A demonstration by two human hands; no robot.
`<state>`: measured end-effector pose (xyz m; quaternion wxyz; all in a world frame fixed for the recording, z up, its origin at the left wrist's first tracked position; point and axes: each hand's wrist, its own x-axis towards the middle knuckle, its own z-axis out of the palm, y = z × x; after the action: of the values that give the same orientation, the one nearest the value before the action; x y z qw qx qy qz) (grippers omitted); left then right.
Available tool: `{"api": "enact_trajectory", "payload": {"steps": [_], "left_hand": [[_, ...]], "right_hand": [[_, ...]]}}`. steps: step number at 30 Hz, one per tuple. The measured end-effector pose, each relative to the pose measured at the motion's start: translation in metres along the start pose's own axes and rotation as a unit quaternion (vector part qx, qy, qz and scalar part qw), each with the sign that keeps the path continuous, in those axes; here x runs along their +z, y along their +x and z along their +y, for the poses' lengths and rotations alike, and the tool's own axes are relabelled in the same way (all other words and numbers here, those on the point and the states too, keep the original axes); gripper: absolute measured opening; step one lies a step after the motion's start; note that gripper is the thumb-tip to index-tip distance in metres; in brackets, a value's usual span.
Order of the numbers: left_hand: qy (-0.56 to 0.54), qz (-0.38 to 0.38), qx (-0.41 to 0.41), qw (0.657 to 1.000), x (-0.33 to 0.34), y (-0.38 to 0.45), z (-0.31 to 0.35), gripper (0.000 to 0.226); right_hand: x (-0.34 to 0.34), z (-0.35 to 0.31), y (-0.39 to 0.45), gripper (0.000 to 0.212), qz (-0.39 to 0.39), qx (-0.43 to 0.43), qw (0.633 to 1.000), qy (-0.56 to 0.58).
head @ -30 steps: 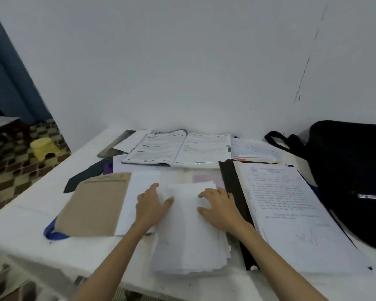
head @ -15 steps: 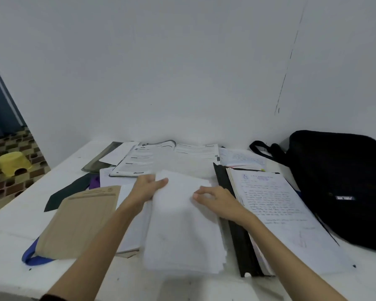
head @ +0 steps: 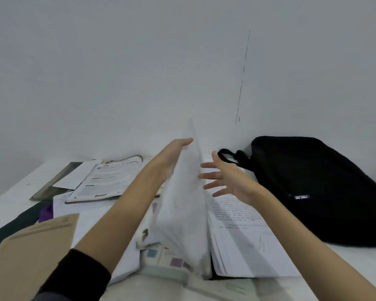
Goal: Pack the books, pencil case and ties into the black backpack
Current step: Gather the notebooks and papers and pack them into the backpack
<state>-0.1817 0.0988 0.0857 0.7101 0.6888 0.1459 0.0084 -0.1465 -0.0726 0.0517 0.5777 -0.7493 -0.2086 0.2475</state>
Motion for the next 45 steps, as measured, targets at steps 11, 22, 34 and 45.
{"api": "enact_trajectory", "payload": {"steps": [11, 22, 34, 45], "left_hand": [[0.331, -0.169, 0.091, 0.924, 0.114, 0.034, -0.097, 0.039], [0.224, 0.096, 0.053, 0.968, 0.058, 0.06, -0.15, 0.063], [0.038, 0.011, 0.18, 0.983, 0.054, 0.015, -0.065, 0.025], [-0.033, 0.038, 0.201, 0.978, -0.026, 0.026, -0.034, 0.038]], "right_hand": [[-0.111, 0.066, -0.042, 0.011, 0.167, 0.095, 0.977, -0.096], [-0.076, 0.163, -0.031, 0.051, 0.289, 0.192, 0.897, -0.273], [-0.084, 0.12, -0.023, 0.048, 0.31, 0.033, 0.911, 0.271], [-0.064, 0.034, 0.015, 0.05, 0.171, -0.14, 0.96, 0.174]]}}
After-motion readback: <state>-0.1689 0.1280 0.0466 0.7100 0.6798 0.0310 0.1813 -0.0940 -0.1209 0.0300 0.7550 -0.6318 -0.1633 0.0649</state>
